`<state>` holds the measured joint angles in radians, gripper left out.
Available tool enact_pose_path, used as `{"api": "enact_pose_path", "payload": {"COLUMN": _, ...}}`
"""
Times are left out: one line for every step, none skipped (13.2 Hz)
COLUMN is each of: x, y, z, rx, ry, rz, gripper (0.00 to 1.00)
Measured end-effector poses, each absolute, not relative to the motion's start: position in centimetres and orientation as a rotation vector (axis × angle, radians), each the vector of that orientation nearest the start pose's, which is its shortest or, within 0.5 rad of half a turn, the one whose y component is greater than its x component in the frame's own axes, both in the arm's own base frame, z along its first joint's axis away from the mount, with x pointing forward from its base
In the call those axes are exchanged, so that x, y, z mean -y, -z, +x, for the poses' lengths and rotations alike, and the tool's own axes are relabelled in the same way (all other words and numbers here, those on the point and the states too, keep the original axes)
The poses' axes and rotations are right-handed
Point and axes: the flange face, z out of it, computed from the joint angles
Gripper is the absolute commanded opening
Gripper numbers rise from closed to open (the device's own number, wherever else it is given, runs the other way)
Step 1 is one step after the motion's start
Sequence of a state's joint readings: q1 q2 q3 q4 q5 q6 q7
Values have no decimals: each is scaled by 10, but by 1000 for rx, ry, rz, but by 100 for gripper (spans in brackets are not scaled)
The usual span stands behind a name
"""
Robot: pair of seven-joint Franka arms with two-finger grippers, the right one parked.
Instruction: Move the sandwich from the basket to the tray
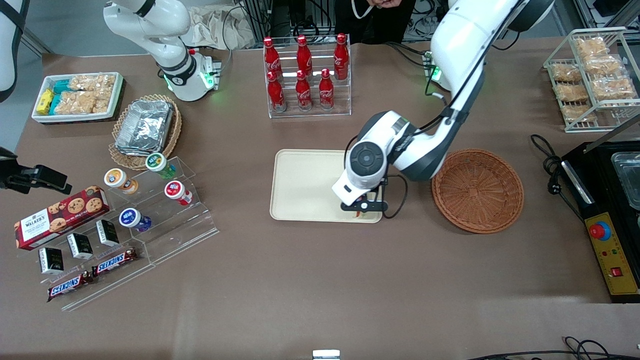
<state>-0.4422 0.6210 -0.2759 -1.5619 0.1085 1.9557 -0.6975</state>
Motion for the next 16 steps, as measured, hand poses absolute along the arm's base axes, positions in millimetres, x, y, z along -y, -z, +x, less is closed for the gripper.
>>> {"api": "enact_pose_path", "payload": {"x": 421, "y": -268, "z": 530, "rx": -53, "ry": -288, "rz": -3037, "gripper": 44}}
{"api": "enact_pose_path", "payload": {"x": 419, "y": -259, "z": 531, "rx": -48, "ry": -283, "rz": -3023, "gripper": 99}}
{"api": "enact_pose_path", "payload": {"x": 417, "y": -251, "z": 532, "rx": -55, "ry": -277, "rz": -3006, "gripper": 100}}
{"api": "enact_pose_path", "payload": {"x": 415, "y": -246, "z": 532, "rx": -60, "ry": -275, "rz": -2993, "gripper": 100}}
{"api": "enact_pose_path", "payload": {"x": 414, "y": -244, "z": 531, "rx": -64, "ry": -279, "rz": -2985, "gripper": 100}}
{"api": "enact_pose_path", "payload": {"x": 413, "y": -244, "z": 531, "rx": -65, "ry": -290, "rz": -2972, "gripper": 100}}
{"api": "enact_pose_path", "payload": {"x": 410, "y": -248, "z": 531, "rx": -62, "ry": -303, "rz": -2955, "gripper": 100}}
{"api": "enact_pose_path", "payload": {"x": 406, "y": -259, "z": 535, "rx": -52, "ry": -306, "rz": -2941, "gripper": 100}}
{"api": "enact_pose_path", "payload": {"x": 401, "y": -277, "z": 541, "rx": -35, "ry": -295, "rz": -2933, "gripper": 100}}
{"api": "enact_pose_path", "payload": {"x": 392, "y": -300, "z": 549, "rx": -10, "ry": -273, "rz": -2932, "gripper": 100}}
{"api": "enact_pose_path", "payload": {"x": 379, "y": -325, "z": 557, "rx": 9, "ry": -249, "rz": -2934, "gripper": 100}}
{"api": "enact_pose_path", "payload": {"x": 361, "y": -349, "z": 565, "rx": 11, "ry": -237, "rz": -2933, "gripper": 100}}
{"api": "enact_pose_path", "payload": {"x": 337, "y": -373, "z": 573, "rx": 2, "ry": -234, "rz": -2931, "gripper": 100}}
{"api": "enact_pose_path", "payload": {"x": 311, "y": -394, "z": 582, "rx": -5, "ry": -229, "rz": -2933, "gripper": 100}}
{"api": "enact_pose_path", "payload": {"x": 284, "y": -414, "z": 591, "rx": -12, "ry": -217, "rz": -2935, "gripper": 100}}
{"api": "enact_pose_path", "payload": {"x": 256, "y": -430, "z": 600, "rx": -18, "ry": -199, "rz": -2933, "gripper": 100}}
